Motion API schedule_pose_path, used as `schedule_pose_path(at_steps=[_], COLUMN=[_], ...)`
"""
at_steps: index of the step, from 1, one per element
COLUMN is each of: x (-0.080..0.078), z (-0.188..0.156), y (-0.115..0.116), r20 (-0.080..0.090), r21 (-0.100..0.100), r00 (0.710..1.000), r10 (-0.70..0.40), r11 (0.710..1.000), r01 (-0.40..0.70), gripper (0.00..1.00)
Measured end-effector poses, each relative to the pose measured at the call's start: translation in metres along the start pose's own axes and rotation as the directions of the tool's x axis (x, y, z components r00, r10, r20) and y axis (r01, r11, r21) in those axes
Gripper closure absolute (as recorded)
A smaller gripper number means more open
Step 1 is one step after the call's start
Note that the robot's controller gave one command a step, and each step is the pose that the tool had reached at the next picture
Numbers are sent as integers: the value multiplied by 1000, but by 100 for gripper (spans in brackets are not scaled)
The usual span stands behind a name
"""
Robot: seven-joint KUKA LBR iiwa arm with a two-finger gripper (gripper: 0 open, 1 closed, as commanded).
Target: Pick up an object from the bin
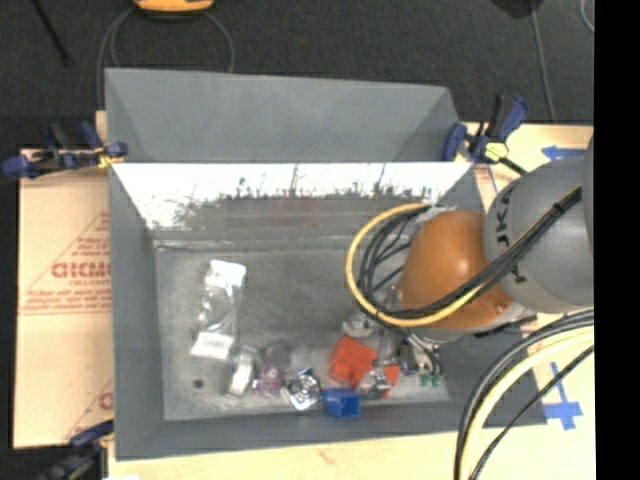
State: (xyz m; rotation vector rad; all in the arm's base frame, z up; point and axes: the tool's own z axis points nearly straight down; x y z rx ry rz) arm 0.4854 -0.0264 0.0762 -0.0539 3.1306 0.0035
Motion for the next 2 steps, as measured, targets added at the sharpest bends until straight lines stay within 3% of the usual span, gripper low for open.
schedule_pose_path(at_steps=[1, 2], x=[1, -3], z=[-1, -102], y=[0, 0], r20=[-2, 0], r21=[1, 4], r00=[1000, 1000], r10=[-3, -4], r11=[1000, 1000], r01=[3, 4], gripper=[100, 100])
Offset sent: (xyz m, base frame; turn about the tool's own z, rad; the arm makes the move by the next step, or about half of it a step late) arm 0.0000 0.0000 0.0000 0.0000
